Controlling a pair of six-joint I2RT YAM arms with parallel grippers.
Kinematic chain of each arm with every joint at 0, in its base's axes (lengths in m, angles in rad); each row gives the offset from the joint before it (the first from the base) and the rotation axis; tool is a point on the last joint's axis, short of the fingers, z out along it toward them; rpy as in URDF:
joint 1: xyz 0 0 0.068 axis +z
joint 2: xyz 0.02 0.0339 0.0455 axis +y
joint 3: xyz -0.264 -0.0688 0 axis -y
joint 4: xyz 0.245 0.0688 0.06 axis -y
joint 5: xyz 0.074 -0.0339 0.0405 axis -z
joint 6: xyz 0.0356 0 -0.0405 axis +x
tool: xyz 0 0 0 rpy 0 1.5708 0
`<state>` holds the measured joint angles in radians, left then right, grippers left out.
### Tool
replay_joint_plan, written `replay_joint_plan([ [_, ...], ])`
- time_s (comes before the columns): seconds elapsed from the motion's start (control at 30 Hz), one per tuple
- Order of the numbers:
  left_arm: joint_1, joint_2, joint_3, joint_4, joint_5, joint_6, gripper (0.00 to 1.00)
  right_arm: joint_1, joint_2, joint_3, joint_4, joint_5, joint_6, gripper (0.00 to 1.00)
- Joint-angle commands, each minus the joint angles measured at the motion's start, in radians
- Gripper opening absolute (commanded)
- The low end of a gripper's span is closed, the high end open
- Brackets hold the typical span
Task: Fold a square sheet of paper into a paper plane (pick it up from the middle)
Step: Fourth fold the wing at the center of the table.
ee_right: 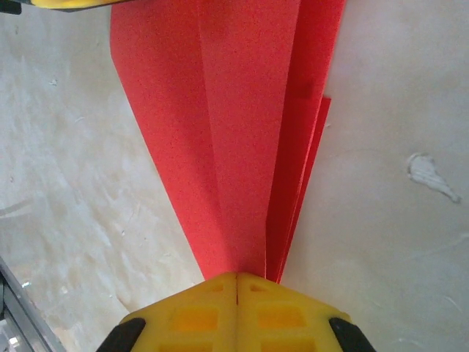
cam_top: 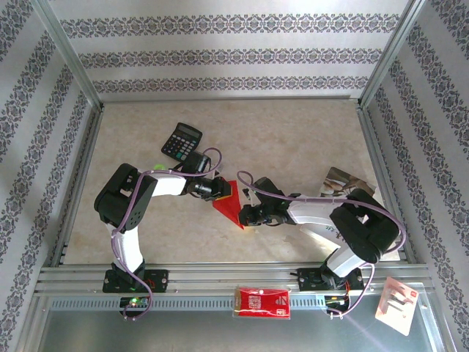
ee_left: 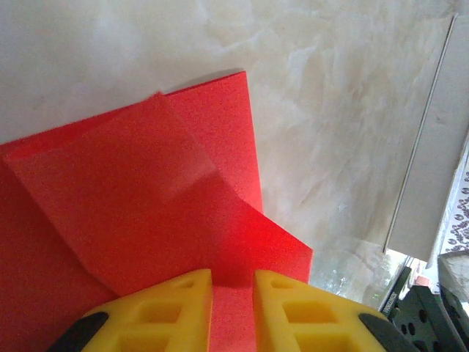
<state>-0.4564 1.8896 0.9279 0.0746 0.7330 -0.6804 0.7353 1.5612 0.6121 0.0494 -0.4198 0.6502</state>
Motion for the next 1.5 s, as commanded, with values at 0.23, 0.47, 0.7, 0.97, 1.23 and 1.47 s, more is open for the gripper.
replay_joint_plan([
  [0.23, 0.018, 0.043, -0.014, -0.104, -0.086, 0.038, 0.21, 0.034, -0.059, 0.012, -0.046, -0.022, 0.012, 0.06],
  [0.47, 0.016, 0.045, -0.014, -0.104, -0.083, 0.036, 0.21, 0.056, -0.076, 0.009, -0.053, -0.005, 0.011, 0.06],
  [0.7, 0.017, 0.045, -0.015, -0.101, -0.083, 0.036, 0.21, 0.052, -0.028, 0.014, -0.070, 0.001, -0.012, 0.05],
  [0.97, 0.017, 0.042, -0.012, -0.107, -0.083, 0.036, 0.21, 0.021, -0.010, 0.016, -0.069, -0.004, -0.026, 0.05],
  [1.23, 0.017, 0.041, -0.012, -0.108, -0.084, 0.038, 0.21, 0.012, -0.004, 0.020, -0.068, -0.012, -0.034, 0.05],
  [1.47, 0.017, 0.042, -0.012, -0.108, -0.084, 0.038, 0.21, 0.013, 0.012, -0.007, -0.051, -0.010, -0.025, 0.04],
])
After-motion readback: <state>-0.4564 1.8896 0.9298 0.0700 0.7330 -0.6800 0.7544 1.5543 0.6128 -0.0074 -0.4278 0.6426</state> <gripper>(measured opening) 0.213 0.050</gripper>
